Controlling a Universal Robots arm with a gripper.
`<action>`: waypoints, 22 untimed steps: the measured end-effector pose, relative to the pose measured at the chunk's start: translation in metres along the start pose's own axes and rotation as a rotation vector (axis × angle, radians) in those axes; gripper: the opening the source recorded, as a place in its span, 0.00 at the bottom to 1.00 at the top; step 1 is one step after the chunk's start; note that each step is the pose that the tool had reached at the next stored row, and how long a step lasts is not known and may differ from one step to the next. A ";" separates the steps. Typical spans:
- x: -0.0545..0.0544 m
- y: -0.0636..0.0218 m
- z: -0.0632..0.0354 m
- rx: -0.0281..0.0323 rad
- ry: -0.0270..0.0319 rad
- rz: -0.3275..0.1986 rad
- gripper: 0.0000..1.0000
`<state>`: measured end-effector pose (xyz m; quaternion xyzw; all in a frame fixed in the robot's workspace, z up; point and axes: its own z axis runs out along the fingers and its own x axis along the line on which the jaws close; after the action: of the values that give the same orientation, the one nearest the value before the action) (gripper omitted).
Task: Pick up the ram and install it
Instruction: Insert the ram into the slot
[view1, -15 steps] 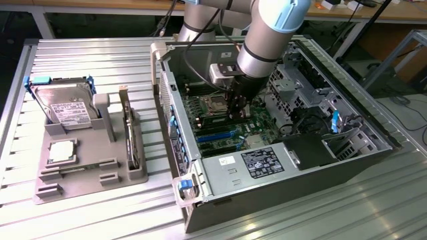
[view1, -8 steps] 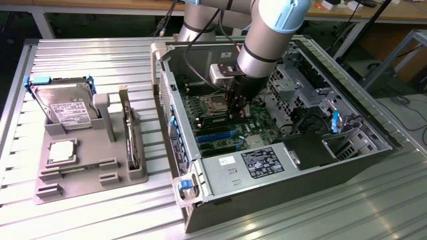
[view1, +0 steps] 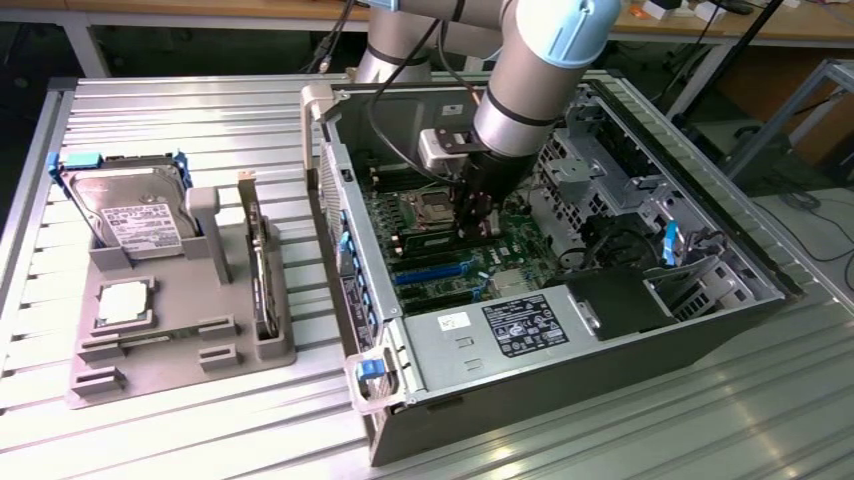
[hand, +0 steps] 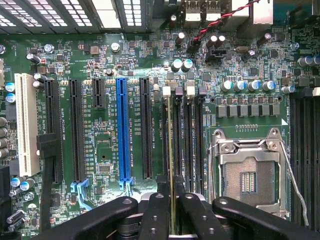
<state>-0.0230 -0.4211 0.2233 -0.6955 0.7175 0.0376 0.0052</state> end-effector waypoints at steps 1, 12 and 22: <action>0.000 0.0000 0.0000 0.0000 -0.0001 0.000 0.14; 0.000 0.0000 0.0009 0.0001 0.0036 0.000 0.14; -0.003 0.0014 -0.0280 0.0003 0.0088 0.001 0.10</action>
<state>-0.0230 -0.4200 0.2515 -0.6952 0.7180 0.0345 0.0022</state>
